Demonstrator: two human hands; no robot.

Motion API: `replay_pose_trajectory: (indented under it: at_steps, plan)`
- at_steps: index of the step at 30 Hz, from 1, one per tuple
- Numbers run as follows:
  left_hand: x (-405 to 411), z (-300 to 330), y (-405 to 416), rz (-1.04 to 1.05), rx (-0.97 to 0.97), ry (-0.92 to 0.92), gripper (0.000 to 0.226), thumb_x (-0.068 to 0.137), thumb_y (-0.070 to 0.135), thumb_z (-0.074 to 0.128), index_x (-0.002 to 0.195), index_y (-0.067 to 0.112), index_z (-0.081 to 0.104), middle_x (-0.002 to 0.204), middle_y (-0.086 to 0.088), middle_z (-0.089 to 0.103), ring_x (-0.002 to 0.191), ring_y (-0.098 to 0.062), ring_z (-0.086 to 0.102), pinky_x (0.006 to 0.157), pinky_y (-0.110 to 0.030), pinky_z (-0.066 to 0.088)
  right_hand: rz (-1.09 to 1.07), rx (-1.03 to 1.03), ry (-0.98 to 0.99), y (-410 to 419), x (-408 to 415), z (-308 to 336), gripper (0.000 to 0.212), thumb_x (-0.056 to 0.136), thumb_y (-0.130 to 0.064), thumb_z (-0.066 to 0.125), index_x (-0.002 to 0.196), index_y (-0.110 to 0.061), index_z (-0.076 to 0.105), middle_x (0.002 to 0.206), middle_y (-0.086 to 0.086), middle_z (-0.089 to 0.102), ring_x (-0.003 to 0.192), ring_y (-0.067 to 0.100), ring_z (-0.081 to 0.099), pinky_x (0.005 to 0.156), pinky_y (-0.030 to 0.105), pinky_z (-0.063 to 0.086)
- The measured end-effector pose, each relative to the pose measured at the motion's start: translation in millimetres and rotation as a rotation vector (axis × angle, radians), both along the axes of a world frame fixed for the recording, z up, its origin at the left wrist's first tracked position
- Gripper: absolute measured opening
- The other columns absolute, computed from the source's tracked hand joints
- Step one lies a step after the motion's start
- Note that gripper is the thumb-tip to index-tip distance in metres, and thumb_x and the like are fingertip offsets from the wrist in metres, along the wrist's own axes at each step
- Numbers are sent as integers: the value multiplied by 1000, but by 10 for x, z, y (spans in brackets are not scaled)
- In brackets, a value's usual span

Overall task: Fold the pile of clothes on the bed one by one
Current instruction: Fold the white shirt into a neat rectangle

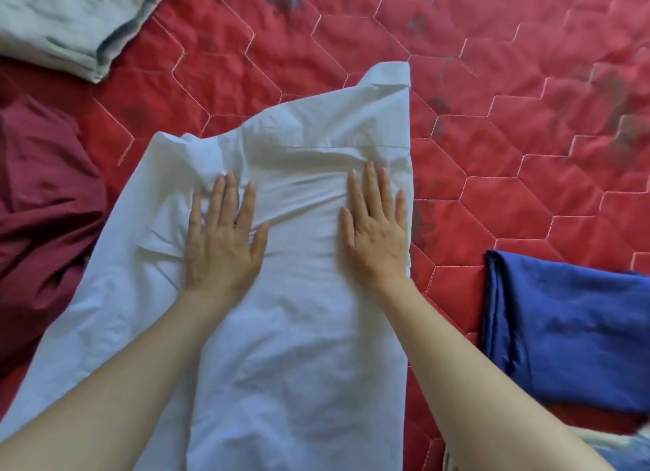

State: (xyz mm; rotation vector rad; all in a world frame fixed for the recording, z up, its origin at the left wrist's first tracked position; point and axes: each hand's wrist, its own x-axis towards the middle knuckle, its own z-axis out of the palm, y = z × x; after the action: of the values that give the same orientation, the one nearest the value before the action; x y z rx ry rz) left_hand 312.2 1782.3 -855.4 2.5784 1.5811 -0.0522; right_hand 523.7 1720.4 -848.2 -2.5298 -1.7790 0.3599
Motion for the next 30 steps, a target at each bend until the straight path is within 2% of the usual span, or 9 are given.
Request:
replay_pose_trajectory:
  at_steps: [2,6,9,11,16,19,22,27,30]
  plan:
    - [53,103,62,-41,15,-8,61,98,39,24,149,6,31,157,-17,22,147,-28,17,118,-50,4,-24,8,8,102,-47,81,55,103,-34,26,154,-20,12,162,6,0,149,19,-5,121,44,-2]
    - [392,217,466,-240,139,-46,56,100,36,26,151,14,29,158,-14,22,147,-29,18,117,-49,-1,74,224,-65,637,-120,200,52,101,-34,27,150,-20,29,158,13,21,148,28,16,120,49,7]
    - [544,117,781,-268,9,29,58,100,44,17,154,21,15,161,-9,12,149,-27,8,114,-51,-13,34,66,-113,960,35,95,53,103,-41,22,153,-27,17,162,7,10,150,24,6,120,47,-1]
    - [528,-10,853,-225,-74,72,62,97,49,12,154,27,2,162,-2,-4,149,-22,-5,114,-55,-11,-31,0,-137,978,118,-45,54,103,-43,21,154,-29,11,163,5,4,150,22,-1,120,43,-5]
    - [501,89,919,-262,-191,59,61,100,50,14,154,28,-4,161,0,-16,147,-20,-18,114,-55,-13,-35,-39,-106,1005,118,-9,56,103,-43,23,154,-27,8,163,6,0,150,22,-5,120,43,-5]
    - [246,256,795,-250,-146,2,59,100,46,16,154,23,9,162,-5,-4,149,-23,-9,114,-54,-11,-49,-80,-68,987,-8,150,58,103,-41,25,155,-22,6,162,9,-3,149,25,-7,119,48,-5]
    - [-294,422,472,-228,-82,-122,59,99,39,19,153,17,18,161,-11,8,149,-30,3,115,-56,-2,-23,93,-7,658,-534,340,57,102,-32,34,153,-14,19,161,14,10,149,29,5,120,48,5]
    - [-1357,478,-273,-44,-293,-29,66,100,29,40,153,11,6,161,-12,-1,149,-28,-2,119,-44,-2,30,217,224,-314,-1845,524,57,91,-14,57,144,-3,40,152,23,31,143,38,25,116,52,23]
    - [-1798,575,-628,0,-383,-70,72,90,17,63,148,0,23,155,-21,22,144,-34,24,115,-44,24,59,133,292,-816,-2510,519,63,83,-13,68,141,-2,45,150,24,35,141,38,30,113,54,30]
